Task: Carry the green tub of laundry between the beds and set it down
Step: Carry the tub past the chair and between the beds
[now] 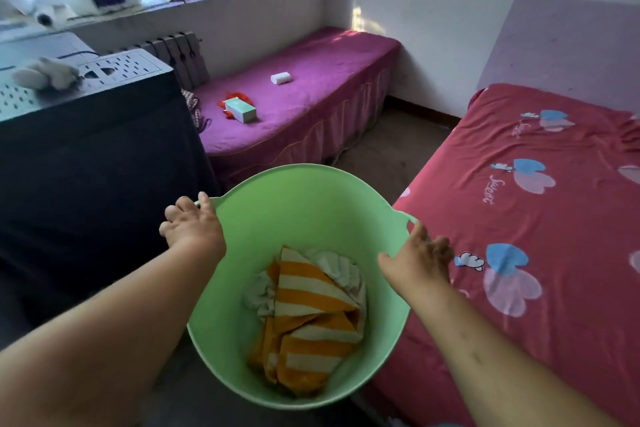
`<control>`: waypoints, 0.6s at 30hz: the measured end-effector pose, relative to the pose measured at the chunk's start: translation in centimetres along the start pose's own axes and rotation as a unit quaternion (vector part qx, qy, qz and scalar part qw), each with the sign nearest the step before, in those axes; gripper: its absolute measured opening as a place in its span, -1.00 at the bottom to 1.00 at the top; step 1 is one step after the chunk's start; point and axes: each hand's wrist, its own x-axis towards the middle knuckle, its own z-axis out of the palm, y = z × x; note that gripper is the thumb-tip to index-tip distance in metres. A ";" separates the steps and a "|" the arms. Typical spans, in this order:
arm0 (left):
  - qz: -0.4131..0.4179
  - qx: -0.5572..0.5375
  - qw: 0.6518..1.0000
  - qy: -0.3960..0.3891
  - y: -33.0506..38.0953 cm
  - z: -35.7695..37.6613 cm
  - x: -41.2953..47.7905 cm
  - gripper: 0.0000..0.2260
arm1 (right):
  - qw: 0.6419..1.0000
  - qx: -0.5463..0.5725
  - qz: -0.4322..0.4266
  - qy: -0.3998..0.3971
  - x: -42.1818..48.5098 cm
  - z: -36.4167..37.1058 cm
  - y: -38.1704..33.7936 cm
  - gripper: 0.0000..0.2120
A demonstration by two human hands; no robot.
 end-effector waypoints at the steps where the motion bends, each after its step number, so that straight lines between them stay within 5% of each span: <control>1: -0.001 -0.002 1.000 0.002 0.3 -0.4 0.8 0.00 | 1.000 0.007 0.000 -0.001 0.9 0.2 -0.5 -0.28; 7: 0.013 0.011 1.000 -0.003 3.0 -1.5 8.7 0.00 | 1.000 0.021 0.015 -0.005 7.2 3.0 -4.7 -0.30; 18: 0.117 0.018 0.992 -0.032 7.9 -1.9 26.5 -0.04 | 0.980 0.052 0.194 0.003 17.2 7.9 -14.8 -0.32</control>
